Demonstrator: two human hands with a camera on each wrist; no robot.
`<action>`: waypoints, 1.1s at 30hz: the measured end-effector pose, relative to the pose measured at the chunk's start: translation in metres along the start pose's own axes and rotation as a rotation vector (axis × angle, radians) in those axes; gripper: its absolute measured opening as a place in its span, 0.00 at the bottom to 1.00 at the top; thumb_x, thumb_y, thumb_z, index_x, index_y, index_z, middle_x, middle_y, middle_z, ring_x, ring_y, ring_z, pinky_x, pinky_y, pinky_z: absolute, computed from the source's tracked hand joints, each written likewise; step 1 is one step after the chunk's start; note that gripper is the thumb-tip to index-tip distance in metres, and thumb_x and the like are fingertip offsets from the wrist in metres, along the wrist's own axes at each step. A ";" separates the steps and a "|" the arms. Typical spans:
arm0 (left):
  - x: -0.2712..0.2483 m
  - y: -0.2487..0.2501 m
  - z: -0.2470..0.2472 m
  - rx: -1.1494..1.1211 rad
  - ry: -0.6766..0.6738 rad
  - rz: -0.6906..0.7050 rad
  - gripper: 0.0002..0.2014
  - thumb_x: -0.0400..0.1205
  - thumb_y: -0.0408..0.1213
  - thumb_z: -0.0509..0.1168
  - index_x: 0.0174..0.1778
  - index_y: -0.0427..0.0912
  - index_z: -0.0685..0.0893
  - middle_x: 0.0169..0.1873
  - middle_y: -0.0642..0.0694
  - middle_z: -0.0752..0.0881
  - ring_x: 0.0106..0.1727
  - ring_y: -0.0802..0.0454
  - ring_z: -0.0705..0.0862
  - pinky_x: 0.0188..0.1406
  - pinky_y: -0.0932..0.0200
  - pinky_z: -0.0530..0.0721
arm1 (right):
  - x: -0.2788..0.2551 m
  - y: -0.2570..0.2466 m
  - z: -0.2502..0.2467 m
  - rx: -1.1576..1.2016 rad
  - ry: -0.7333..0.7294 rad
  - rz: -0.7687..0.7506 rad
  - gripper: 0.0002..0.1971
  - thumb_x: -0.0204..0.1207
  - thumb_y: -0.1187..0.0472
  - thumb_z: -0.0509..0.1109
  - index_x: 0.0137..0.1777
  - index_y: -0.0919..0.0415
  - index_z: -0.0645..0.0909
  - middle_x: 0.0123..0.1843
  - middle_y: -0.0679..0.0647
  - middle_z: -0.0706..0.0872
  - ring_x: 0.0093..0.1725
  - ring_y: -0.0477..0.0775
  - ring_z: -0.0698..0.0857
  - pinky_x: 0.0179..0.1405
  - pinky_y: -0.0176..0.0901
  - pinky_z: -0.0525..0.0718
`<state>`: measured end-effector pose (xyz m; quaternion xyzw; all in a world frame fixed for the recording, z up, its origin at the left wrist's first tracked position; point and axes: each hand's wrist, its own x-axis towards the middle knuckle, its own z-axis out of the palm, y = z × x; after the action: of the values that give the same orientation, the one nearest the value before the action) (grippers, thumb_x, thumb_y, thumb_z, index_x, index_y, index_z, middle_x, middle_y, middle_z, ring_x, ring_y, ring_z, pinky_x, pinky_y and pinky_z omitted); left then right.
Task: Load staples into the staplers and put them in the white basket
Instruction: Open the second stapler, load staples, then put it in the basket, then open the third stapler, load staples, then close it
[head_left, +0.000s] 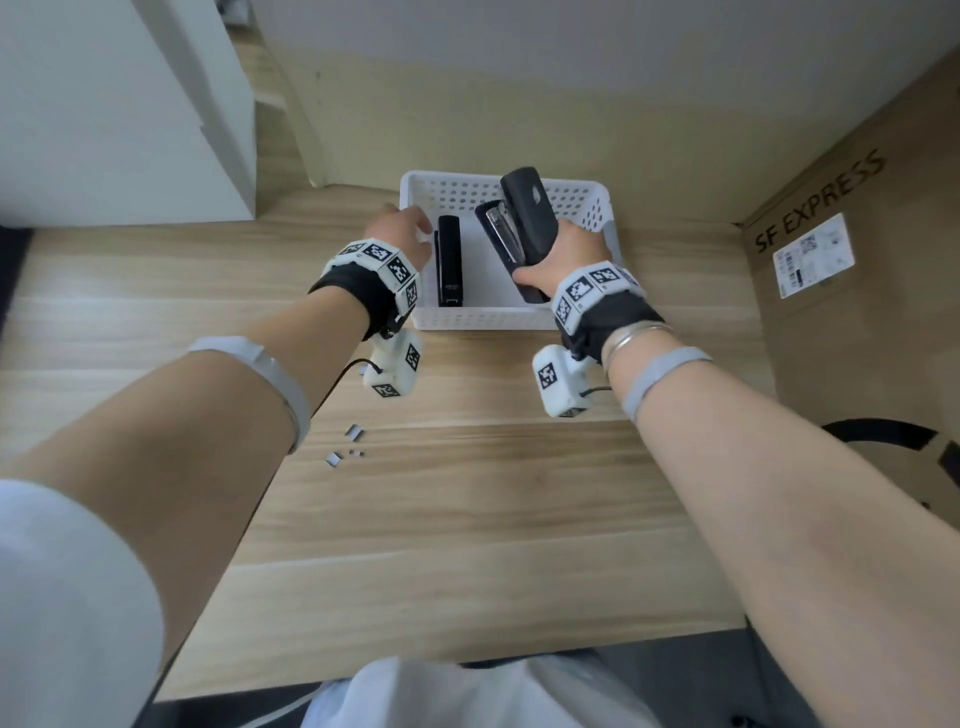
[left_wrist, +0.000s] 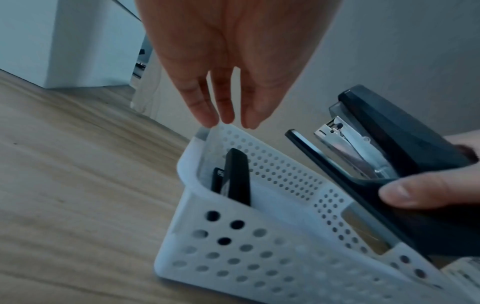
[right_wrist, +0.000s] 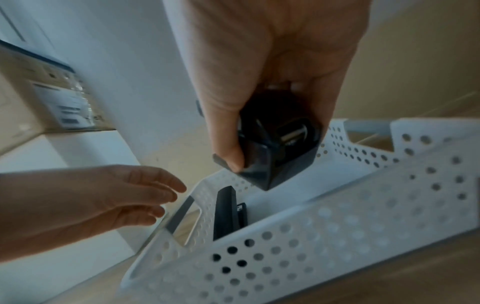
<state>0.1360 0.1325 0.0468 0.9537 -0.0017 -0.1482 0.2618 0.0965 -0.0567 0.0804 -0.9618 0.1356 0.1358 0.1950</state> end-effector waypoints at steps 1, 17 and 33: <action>0.006 -0.004 0.002 0.003 0.003 -0.041 0.15 0.80 0.35 0.61 0.63 0.41 0.78 0.66 0.37 0.74 0.60 0.37 0.81 0.63 0.49 0.80 | 0.008 -0.004 0.004 0.028 0.003 0.034 0.26 0.66 0.50 0.76 0.63 0.58 0.77 0.57 0.56 0.87 0.56 0.58 0.86 0.43 0.39 0.76; 0.033 -0.025 0.021 -0.158 0.147 -0.050 0.15 0.78 0.28 0.57 0.59 0.37 0.78 0.62 0.37 0.74 0.44 0.45 0.76 0.52 0.57 0.78 | 0.057 -0.017 0.076 0.046 -0.082 0.189 0.27 0.71 0.57 0.75 0.66 0.66 0.71 0.64 0.62 0.83 0.62 0.63 0.84 0.51 0.44 0.81; -0.013 0.066 0.051 -0.079 0.178 0.157 0.14 0.80 0.27 0.54 0.55 0.38 0.83 0.62 0.37 0.78 0.66 0.37 0.72 0.65 0.53 0.71 | 0.009 0.038 0.028 0.104 0.230 0.239 0.19 0.79 0.58 0.60 0.67 0.64 0.70 0.63 0.63 0.80 0.61 0.64 0.82 0.52 0.51 0.79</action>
<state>0.1139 0.0512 0.0414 0.9490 -0.0471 -0.0421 0.3089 0.0871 -0.0806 0.0394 -0.9367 0.2770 0.0399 0.2101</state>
